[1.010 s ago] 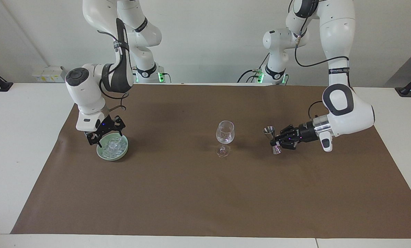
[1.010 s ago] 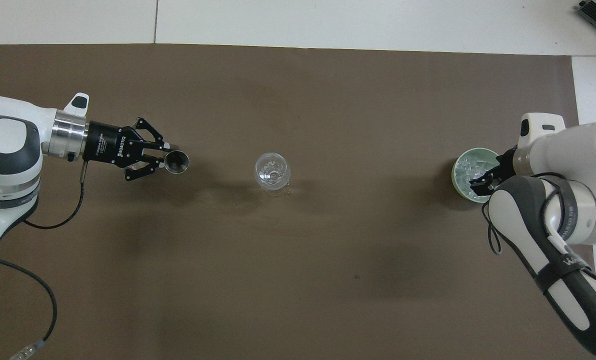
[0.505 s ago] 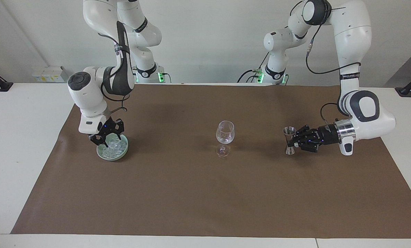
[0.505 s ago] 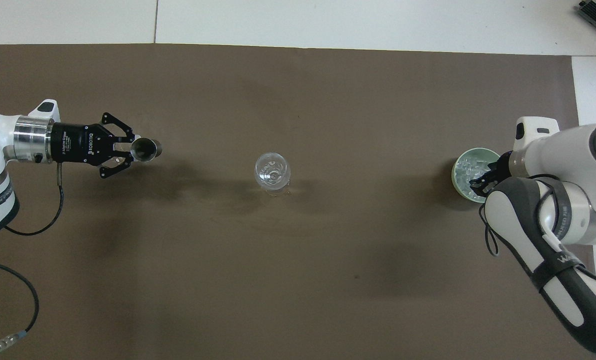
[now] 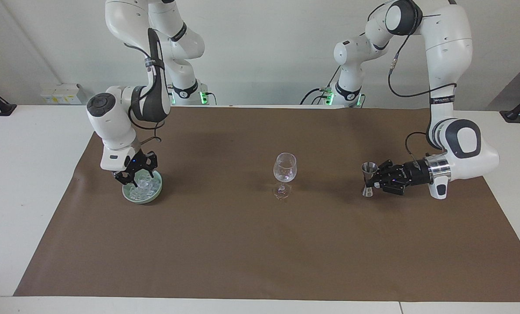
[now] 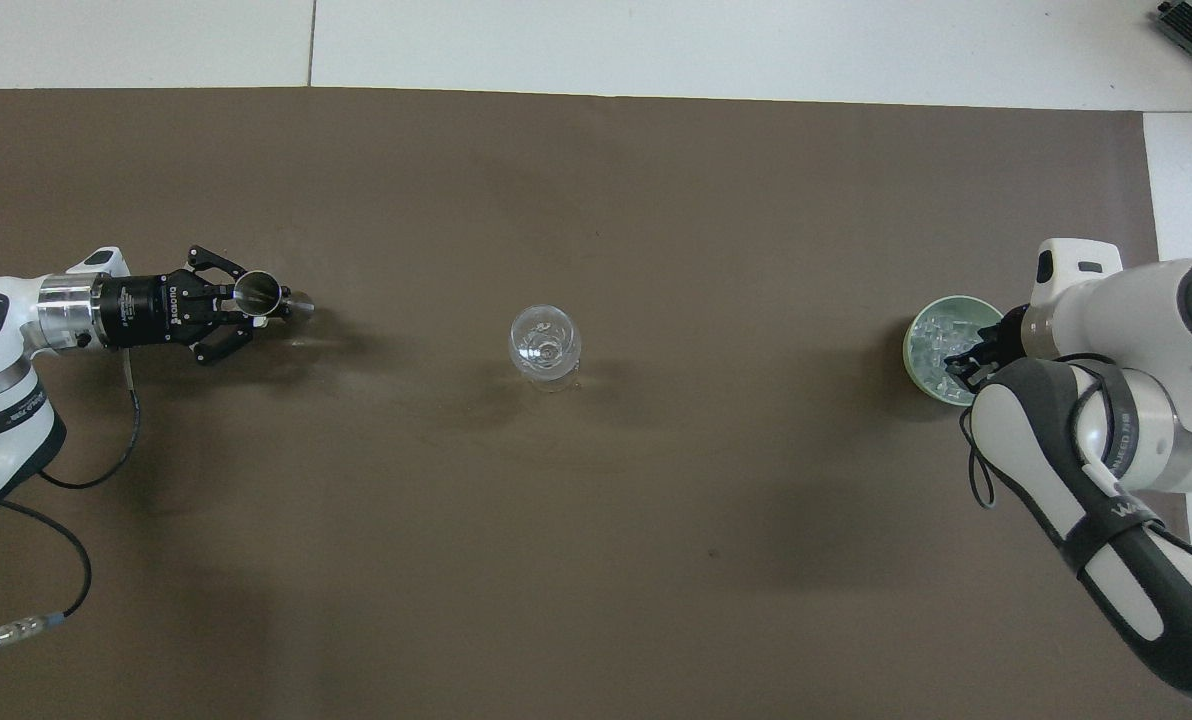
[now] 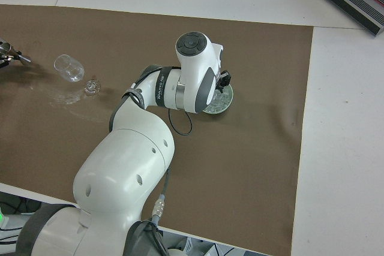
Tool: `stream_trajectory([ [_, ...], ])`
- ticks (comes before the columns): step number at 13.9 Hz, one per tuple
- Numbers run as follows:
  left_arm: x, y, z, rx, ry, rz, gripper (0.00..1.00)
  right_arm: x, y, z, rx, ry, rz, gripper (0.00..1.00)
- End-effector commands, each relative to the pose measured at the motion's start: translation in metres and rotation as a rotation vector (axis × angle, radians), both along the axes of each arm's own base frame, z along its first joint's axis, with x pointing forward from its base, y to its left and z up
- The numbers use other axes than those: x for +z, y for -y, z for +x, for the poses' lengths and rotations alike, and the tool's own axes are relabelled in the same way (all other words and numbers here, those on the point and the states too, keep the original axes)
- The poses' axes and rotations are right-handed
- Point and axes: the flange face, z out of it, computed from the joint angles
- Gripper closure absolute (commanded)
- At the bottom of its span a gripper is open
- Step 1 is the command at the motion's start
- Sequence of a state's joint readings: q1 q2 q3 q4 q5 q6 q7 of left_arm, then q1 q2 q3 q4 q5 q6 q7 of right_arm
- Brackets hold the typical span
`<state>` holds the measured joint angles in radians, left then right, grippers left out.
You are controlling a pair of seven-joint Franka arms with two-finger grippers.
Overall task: Pour wine and add ice with both arms
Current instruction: 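Withdraw the bottle with the left gripper while the right gripper grasps the cup, then lower the silver bottle onto the table and open the left gripper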
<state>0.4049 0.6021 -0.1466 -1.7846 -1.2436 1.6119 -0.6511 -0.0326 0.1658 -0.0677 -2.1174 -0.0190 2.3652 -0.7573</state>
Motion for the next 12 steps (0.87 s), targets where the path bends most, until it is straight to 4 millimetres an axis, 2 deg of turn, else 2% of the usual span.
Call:
stream_trajectory([
  [1,-0.01,-0.026,-0.003,0.038,-0.013,-0.054,1.0,-0.001,0.004,-0.002,0.019,0.011,-0.001,0.61],
  [3,-0.025,-0.045,-0.009,0.075,-0.033,-0.057,1.0,-0.002,0.002,-0.002,0.012,0.01,0.0,0.6],
  [7,-0.036,-0.061,-0.014,0.118,-0.05,-0.042,1.0,-0.005,0.003,-0.003,0.01,0.002,0.0,0.54],
  [8,-0.041,-0.063,-0.016,0.121,-0.058,-0.043,1.0,-0.005,0.003,-0.003,0.012,0.005,0.0,0.58],
  [10,-0.045,-0.063,-0.017,0.108,-0.064,-0.023,1.0,-0.005,0.003,-0.003,0.018,0.003,0.0,0.93],
  [11,-0.046,-0.063,-0.017,0.108,-0.065,-0.018,1.0,-0.005,0.002,-0.003,0.015,0.0,0.0,1.0],
  [12,-0.048,-0.063,-0.017,0.11,-0.067,-0.01,1.0,-0.005,0.002,-0.003,0.013,-0.001,0.001,1.0],
])
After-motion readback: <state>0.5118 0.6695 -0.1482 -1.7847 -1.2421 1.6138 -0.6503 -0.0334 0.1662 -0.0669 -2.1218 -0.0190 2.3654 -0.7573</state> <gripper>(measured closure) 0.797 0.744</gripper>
